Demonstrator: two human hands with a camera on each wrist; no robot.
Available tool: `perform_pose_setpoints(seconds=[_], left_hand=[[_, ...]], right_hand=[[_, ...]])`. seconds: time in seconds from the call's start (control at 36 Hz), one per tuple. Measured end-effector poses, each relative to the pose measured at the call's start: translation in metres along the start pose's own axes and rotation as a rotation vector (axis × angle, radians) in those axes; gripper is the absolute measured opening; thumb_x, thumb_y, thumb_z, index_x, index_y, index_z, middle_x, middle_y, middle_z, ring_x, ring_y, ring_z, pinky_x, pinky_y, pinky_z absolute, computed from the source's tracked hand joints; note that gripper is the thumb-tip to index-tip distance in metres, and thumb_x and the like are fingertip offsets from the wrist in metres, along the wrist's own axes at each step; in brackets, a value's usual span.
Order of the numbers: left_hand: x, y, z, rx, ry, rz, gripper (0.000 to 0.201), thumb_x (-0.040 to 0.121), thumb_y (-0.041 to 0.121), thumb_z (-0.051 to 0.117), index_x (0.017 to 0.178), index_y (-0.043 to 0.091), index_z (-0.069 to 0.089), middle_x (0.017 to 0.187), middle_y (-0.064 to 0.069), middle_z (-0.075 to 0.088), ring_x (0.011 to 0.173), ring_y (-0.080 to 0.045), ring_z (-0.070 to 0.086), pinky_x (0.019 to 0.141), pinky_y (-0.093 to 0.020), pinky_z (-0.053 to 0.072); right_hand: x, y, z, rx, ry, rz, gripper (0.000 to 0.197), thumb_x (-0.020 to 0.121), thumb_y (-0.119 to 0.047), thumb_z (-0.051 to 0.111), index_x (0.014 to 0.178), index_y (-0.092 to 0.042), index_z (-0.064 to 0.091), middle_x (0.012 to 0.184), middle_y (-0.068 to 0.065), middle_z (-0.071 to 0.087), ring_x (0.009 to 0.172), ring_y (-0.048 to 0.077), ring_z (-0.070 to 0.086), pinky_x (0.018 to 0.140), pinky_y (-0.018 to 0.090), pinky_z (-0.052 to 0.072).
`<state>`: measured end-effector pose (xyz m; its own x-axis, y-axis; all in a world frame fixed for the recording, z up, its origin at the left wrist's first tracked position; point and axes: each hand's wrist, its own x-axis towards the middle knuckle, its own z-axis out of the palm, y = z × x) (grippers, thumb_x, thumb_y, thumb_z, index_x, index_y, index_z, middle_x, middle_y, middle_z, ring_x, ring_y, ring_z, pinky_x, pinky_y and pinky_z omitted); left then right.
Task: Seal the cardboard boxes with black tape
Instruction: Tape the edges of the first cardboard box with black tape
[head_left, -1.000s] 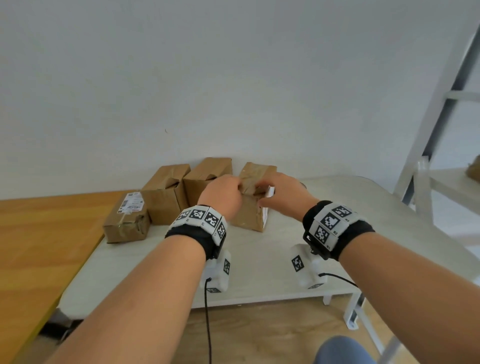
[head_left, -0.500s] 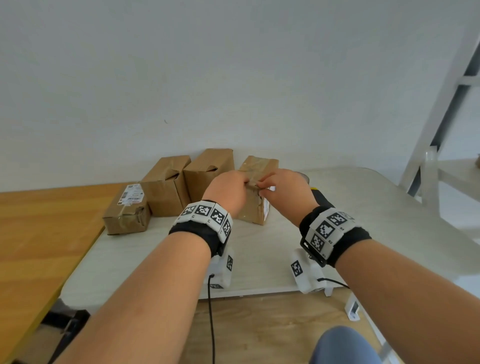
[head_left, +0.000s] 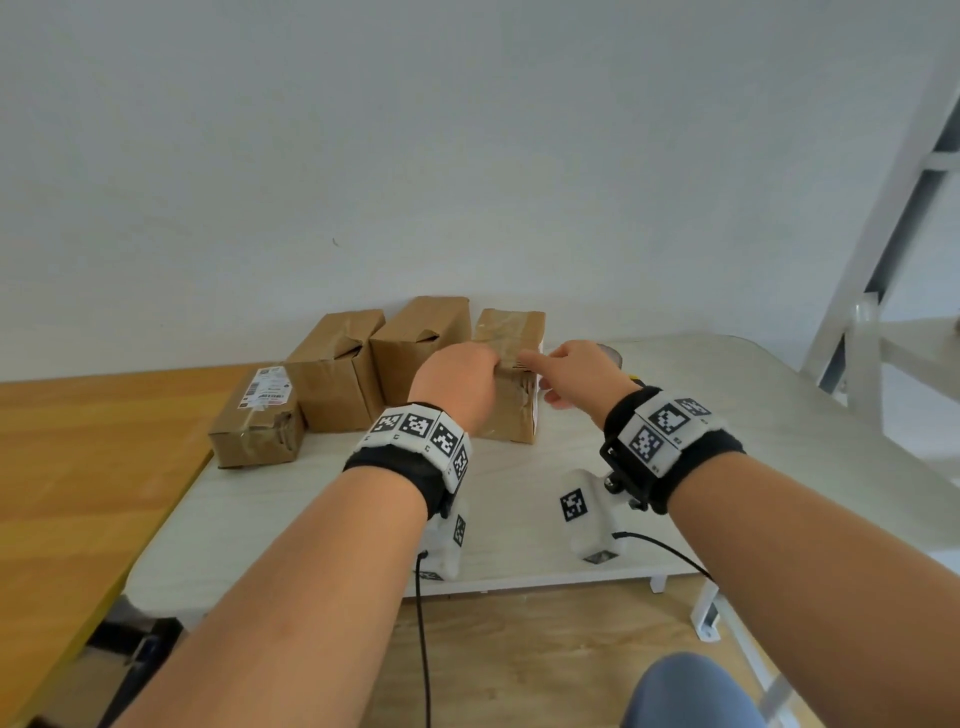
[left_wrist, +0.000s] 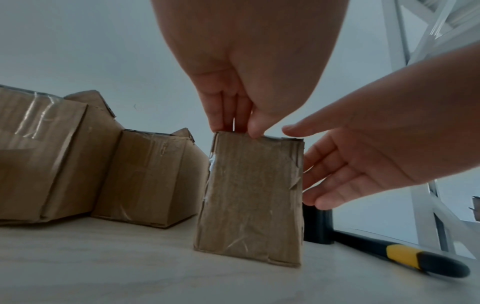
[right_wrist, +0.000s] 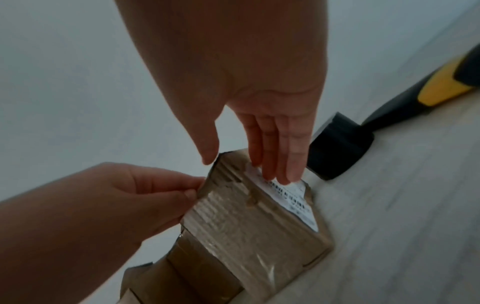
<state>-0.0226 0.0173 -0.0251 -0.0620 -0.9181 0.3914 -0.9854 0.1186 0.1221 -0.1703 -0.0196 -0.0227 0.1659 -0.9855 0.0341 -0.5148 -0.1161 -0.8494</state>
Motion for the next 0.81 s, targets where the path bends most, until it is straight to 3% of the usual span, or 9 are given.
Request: perform_pose_setpoints(seconds=[0.11, 0.22, 0.31, 0.39, 0.5, 0.61, 0.69, 0.75, 0.81], left_hand=[[0.001, 0.000, 0.000, 0.016, -0.016, 0.010, 0.029, 0.092, 0.007, 0.040, 0.104, 0.017, 0.064, 0.098, -0.003, 0.065, 0.090, -0.022, 0.062, 0.080, -0.034, 0.051], [0.000, 0.001, 0.002, 0.017, -0.008, 0.015, 0.029, 0.089, 0.004, 0.042, 0.103, 0.016, 0.064, 0.100, -0.003, 0.065, 0.092, -0.022, 0.063, 0.080, -0.034, 0.052], [-0.002, 0.003, 0.001, 0.014, -0.006, 0.024, 0.029, 0.088, 0.002, 0.043, 0.102, 0.016, 0.063, 0.101, -0.003, 0.065, 0.093, -0.022, 0.062, 0.081, -0.034, 0.051], [-0.003, 0.002, 0.001, -0.007, -0.001, 0.033, 0.030, 0.088, 0.003, 0.042, 0.102, 0.018, 0.063, 0.102, -0.002, 0.065, 0.094, -0.022, 0.062, 0.082, -0.034, 0.051], [-0.001, 0.000, 0.001, -0.058, -0.001, 0.020, 0.035, 0.089, 0.003, 0.041, 0.112, 0.017, 0.064, 0.115, -0.003, 0.065, 0.106, -0.023, 0.061, 0.092, -0.036, 0.049], [0.003, -0.008, -0.001, -0.085, -0.031, -0.004, 0.035, 0.090, 0.001, 0.039, 0.105, 0.018, 0.065, 0.101, -0.003, 0.065, 0.093, -0.023, 0.061, 0.076, -0.029, 0.045], [0.005, -0.018, -0.006, -0.053, -0.042, 0.004, 0.039, 0.089, 0.000, 0.039, 0.108, 0.020, 0.066, 0.100, -0.002, 0.064, 0.093, -0.023, 0.061, 0.079, -0.034, 0.049], [0.006, -0.024, -0.011, -0.015, -0.045, 0.025, 0.045, 0.089, -0.003, 0.040, 0.117, 0.022, 0.065, 0.110, -0.004, 0.063, 0.101, -0.024, 0.059, 0.087, -0.038, 0.050], [0.006, -0.029, -0.013, 0.008, -0.044, 0.042, 0.048, 0.089, -0.003, 0.041, 0.120, 0.024, 0.064, 0.112, -0.004, 0.062, 0.101, -0.023, 0.058, 0.089, -0.036, 0.048]], right_hand=[[0.008, 0.000, 0.006, 0.088, 0.006, 0.087, 0.053, 0.078, -0.044, 0.072, 0.094, 0.006, 0.068, 0.088, 0.018, 0.073, 0.082, 0.029, 0.072, 0.077, 0.044, 0.059], [0.016, -0.001, 0.008, 0.224, -0.011, 0.199, 0.031, 0.077, -0.030, 0.077, 0.087, -0.002, 0.065, 0.079, 0.014, 0.068, 0.066, 0.023, 0.067, 0.073, 0.035, 0.060], [0.019, 0.000, 0.007, 0.239, -0.042, 0.173, 0.016, 0.081, -0.020, 0.072, 0.076, -0.010, 0.060, 0.073, 0.007, 0.064, 0.063, 0.019, 0.063, 0.065, 0.029, 0.057], [0.018, 0.000, 0.005, 0.241, -0.056, 0.162, 0.014, 0.084, -0.015, 0.066, 0.073, -0.012, 0.057, 0.072, 0.006, 0.063, 0.064, 0.019, 0.062, 0.066, 0.030, 0.056], [0.019, -0.002, 0.004, 0.239, -0.080, 0.176, 0.015, 0.084, -0.012, 0.064, 0.071, -0.009, 0.058, 0.069, 0.008, 0.062, 0.060, 0.021, 0.061, 0.065, 0.030, 0.056], [0.014, 0.002, 0.000, 0.204, -0.081, 0.126, 0.018, 0.086, -0.021, 0.065, 0.082, -0.004, 0.065, 0.080, 0.011, 0.069, 0.073, 0.022, 0.067, 0.078, 0.034, 0.059], [0.008, 0.002, -0.007, -0.002, -0.027, -0.046, 0.019, 0.091, -0.021, 0.055, 0.086, -0.004, 0.064, 0.087, 0.016, 0.062, 0.081, 0.027, 0.061, 0.075, 0.035, 0.051], [0.008, 0.001, -0.010, -0.249, 0.015, -0.197, 0.029, 0.092, -0.017, 0.051, 0.117, -0.009, 0.064, 0.117, 0.011, 0.064, 0.107, 0.025, 0.060, 0.087, 0.031, 0.046], [0.013, 0.000, -0.011, -0.378, 0.009, -0.305, 0.046, 0.092, -0.011, 0.050, 0.137, -0.018, 0.049, 0.141, 0.005, 0.049, 0.128, 0.022, 0.047, 0.100, 0.029, 0.038]])
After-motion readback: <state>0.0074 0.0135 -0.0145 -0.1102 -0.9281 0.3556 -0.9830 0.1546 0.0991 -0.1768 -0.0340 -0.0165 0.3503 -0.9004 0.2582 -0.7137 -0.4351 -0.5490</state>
